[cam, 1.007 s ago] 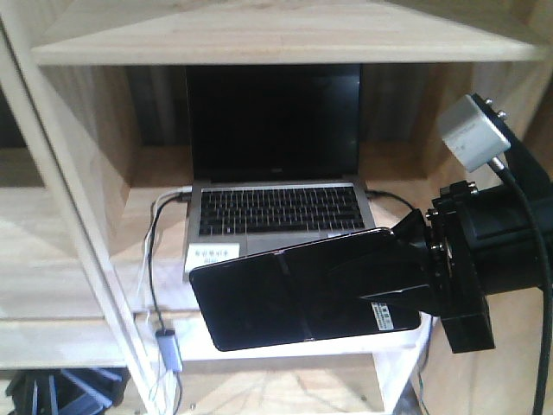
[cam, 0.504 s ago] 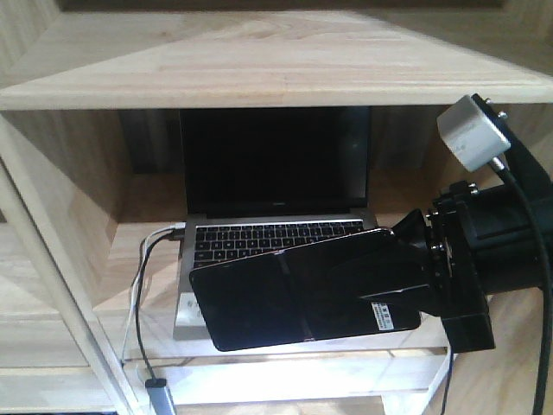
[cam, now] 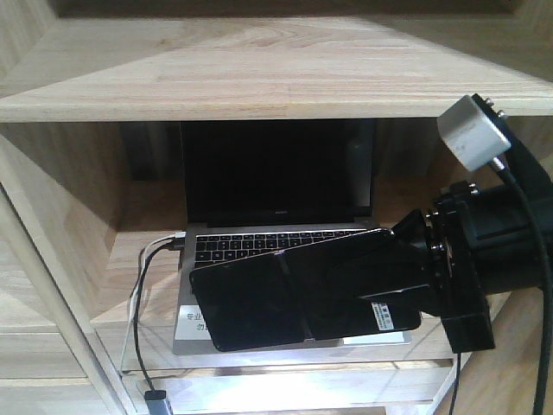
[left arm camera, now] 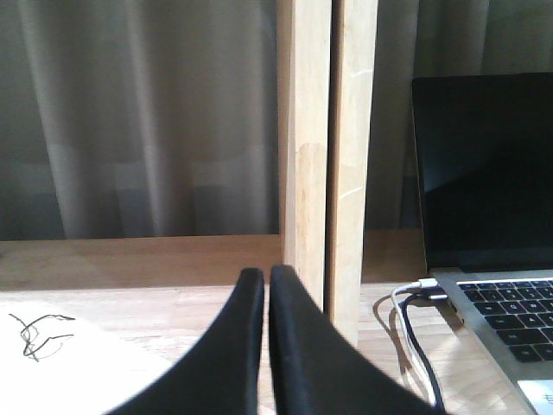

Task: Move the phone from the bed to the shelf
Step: 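Raise the held phone toward the upper shelf above the laptop, then lower the phone onto the upper shelf with the right gripper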

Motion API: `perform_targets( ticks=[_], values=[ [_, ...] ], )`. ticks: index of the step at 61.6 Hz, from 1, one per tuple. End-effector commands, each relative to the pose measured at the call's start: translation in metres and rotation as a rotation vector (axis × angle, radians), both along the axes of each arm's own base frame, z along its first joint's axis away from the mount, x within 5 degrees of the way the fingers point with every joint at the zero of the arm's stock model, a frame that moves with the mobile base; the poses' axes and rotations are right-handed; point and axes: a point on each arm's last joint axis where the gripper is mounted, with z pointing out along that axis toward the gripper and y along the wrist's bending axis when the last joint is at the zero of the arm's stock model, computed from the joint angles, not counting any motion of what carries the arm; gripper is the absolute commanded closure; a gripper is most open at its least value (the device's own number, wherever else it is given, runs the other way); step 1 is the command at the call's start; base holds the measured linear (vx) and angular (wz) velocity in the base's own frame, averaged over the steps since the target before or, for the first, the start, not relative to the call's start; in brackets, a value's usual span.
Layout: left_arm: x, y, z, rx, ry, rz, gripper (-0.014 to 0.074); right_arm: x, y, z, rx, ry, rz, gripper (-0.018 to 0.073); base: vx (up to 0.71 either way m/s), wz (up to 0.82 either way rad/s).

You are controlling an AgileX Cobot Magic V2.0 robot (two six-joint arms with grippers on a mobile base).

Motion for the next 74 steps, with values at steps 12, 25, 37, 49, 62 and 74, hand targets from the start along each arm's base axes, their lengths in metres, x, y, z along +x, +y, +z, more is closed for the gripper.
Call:
perform_targets(
  ticks=[12, 25, 37, 49, 62, 74],
  values=[
    [-0.002, 0.000, 0.015, -0.016, -0.103, -0.002, 0.0595, -0.010, 0.002, 0.018, 0.087, -0.004, 0.049, 0.0561, 0.00, 0.00],
    [-0.002, 0.000, 0.015, -0.016, -0.103, -0.002, 0.0595, -0.010, 0.002, 0.018, 0.088, -0.006, 0.045, 0.0561, 0.00, 0.00],
    [-0.002, 0.000, 0.015, -0.016, -0.103, -0.002, 0.0595, -0.009, 0.002, 0.018, 0.088, -0.010, 0.035, 0.0561, 0.00, 0.00],
    [-0.002, 0.000, 0.015, -0.016, -0.103, -0.002, 0.0595, -0.009, 0.002, 0.018, 0.088, -0.010, 0.036, 0.0561, 0.00, 0.00],
    [-0.002, 0.000, 0.015, -0.016, -0.103, -0.002, 0.0595, -0.009, 0.003, 0.022, 0.096, -0.024, 0.034, 0.0561, 0.00, 0.00],
    [-0.002, 0.000, 0.015, -0.016, -0.103, -0.002, 0.0595, -0.007, 0.003, 0.056, 0.122, -0.136, 0.024, 0.0561, 0.00, 0.00]
  ],
)
